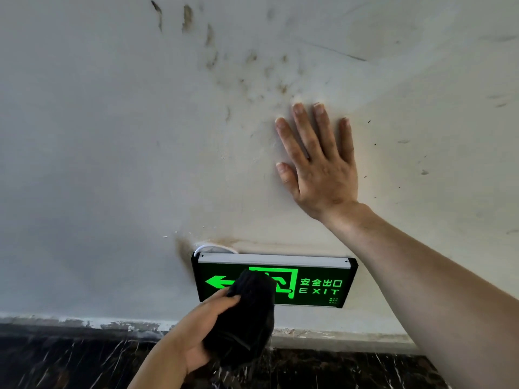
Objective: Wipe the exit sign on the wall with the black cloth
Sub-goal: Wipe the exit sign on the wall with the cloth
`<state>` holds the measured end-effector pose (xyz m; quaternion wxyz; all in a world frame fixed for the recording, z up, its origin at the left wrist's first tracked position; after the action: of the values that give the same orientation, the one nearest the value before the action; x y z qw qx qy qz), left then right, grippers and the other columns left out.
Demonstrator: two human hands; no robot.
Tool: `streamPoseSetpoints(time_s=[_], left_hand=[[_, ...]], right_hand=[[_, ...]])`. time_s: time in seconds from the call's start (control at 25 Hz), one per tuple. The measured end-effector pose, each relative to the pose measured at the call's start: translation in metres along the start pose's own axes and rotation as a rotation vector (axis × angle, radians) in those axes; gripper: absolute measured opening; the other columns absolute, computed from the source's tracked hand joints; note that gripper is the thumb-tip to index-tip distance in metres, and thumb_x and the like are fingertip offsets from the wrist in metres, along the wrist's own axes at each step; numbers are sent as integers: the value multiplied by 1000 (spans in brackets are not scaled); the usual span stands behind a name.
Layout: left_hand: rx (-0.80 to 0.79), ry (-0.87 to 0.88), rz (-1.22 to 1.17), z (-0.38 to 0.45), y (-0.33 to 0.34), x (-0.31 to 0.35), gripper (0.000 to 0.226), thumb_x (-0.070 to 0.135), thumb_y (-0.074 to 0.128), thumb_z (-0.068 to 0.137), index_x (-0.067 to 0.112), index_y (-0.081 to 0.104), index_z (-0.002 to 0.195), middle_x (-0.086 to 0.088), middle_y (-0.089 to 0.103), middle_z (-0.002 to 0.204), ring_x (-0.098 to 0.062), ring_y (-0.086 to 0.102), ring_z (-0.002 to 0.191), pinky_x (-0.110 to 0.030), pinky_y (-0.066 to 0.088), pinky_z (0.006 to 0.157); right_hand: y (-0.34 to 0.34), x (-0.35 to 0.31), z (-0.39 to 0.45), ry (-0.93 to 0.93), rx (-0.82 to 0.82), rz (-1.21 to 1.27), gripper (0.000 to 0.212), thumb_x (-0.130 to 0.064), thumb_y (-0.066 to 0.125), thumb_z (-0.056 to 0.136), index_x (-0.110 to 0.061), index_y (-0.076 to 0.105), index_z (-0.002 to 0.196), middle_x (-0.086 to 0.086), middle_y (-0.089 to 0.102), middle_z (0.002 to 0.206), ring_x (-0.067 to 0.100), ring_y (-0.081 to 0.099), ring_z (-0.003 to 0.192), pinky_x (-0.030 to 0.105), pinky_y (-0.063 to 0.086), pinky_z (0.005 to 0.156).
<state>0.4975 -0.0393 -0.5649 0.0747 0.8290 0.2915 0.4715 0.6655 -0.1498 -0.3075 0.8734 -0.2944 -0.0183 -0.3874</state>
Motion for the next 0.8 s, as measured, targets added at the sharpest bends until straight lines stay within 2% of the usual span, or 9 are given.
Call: streamPoseSetpoints(time_s=[0.08, 0.24, 0.28, 0.4, 0.48, 0.56, 0.64, 0.72, 0.8], left_hand=[[-56, 57, -92, -17, 21, 13, 32, 17, 69, 81, 17, 74, 113, -24, 73, 114, -41, 73, 99, -45, 60, 75], [-136, 151, -74, -48, 59, 44, 34, 24, 71, 84, 28, 72, 118, -19, 73, 120, -39, 71, 107, -46, 59, 80], [-152, 180, -50, -55, 67, 50, 37, 25, 74, 83, 28, 71, 120, -19, 72, 121, -38, 70, 109, -45, 59, 81], [-178, 255, 68, -71, 88, 65, 38, 24, 76, 82, 20, 71, 120, -21, 72, 120, -38, 71, 108, -38, 61, 79], [-164, 277, 167, -75, 96, 66, 40, 21, 73, 82, 10, 68, 119, -23, 74, 113, -37, 73, 99, -36, 61, 73], [-147, 267, 240, -76, 98, 62, 45, 19, 73, 79, 0, 63, 119, -22, 74, 104, -34, 74, 90, -34, 61, 68], [-140, 252, 256, -78, 99, 60, 45, 18, 79, 77, -1, 65, 116, -22, 73, 100, -32, 73, 88, -33, 60, 68], [-167, 229, 239, -78, 98, 55, 42, 14, 85, 75, 3, 70, 113, -23, 73, 106, -33, 73, 93, -34, 60, 72], [-195, 183, 224, -78, 96, 47, 43, 13, 80, 72, 6, 73, 114, -25, 72, 114, -35, 71, 102, -35, 60, 78]], right_hand=[[-13, -2, -1, 16, -97, 50, 62, -44, 34, 98, -23, 14, 154, 5, 15, 163, 26, 4, 149, 45, -7, 118], [-58, -12, -23, 81, -173, 371, 54, -42, 39, 95, -23, 37, 146, 2, 30, 158, 19, 18, 148, 41, 15, 120], [-64, -12, -35, 164, -268, 527, 52, -45, 40, 94, -29, 40, 143, -5, 33, 157, 11, 21, 146, 38, 21, 119], [-62, -18, -84, 478, -698, 1025, 52, -61, 45, 85, -53, 36, 136, -27, 38, 147, -10, 34, 132, 32, 33, 112], [-64, -20, -110, 654, -848, 1281, 52, -57, 57, 82, -57, 41, 131, -26, 46, 140, -11, 45, 123, 30, 39, 107], [-67, -19, -126, 735, -866, 1408, 45, -42, 66, 81, -50, 55, 124, -19, 59, 129, -5, 57, 114, 28, 48, 99], [-69, -17, -136, 809, -847, 1459, 36, -26, 69, 79, -42, 65, 111, -10, 69, 112, 5, 67, 101, 30, 57, 83], [-69, -14, -146, 897, -826, 1469, 27, -14, 69, 80, -34, 70, 98, -2, 72, 100, 13, 71, 90, 31, 59, 69], [-68, -8, -155, 999, -788, 1469, 24, -6, 68, 83, -29, 70, 91, 3, 71, 91, 14, 70, 80, 29, 57, 63]])
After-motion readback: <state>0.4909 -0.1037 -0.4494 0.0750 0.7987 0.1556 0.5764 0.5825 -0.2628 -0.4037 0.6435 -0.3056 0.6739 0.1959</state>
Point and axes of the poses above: each hand's wrist, its own z-axis towards the middle knuckle, its own y-axis out of the palm, x = y × z, the point moved 7 cm from there along z, towards the middle knuckle
